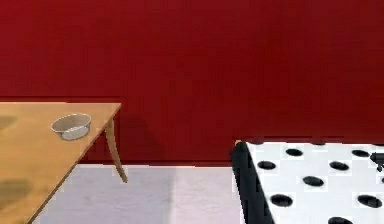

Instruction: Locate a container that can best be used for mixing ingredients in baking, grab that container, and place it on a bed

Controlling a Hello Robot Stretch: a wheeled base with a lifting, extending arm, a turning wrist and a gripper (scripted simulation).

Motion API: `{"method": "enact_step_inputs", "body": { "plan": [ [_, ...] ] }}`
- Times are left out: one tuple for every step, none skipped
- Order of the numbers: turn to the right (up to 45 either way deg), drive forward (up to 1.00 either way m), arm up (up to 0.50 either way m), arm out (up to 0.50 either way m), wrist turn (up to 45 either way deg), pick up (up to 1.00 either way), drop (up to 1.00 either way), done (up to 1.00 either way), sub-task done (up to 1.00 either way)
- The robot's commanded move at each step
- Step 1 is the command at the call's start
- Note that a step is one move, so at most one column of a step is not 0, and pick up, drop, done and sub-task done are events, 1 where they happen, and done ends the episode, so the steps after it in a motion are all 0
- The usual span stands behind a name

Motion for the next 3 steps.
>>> {"method": "enact_step_inputs", "body": {
  "plan": [
    [0.0, 0.05, 0.00, 0.00, 0.0, 0.00, 0.00, 0.00, 0.00],
    [-45.0, 0.00, 0.00, 0.00, 0.0, 0.00, 0.00, 0.00, 0.00],
    [-45.0, 0.00, 0.00, 0.00, 0.0, 0.00, 0.00, 0.00, 0.00]
  ]
}}
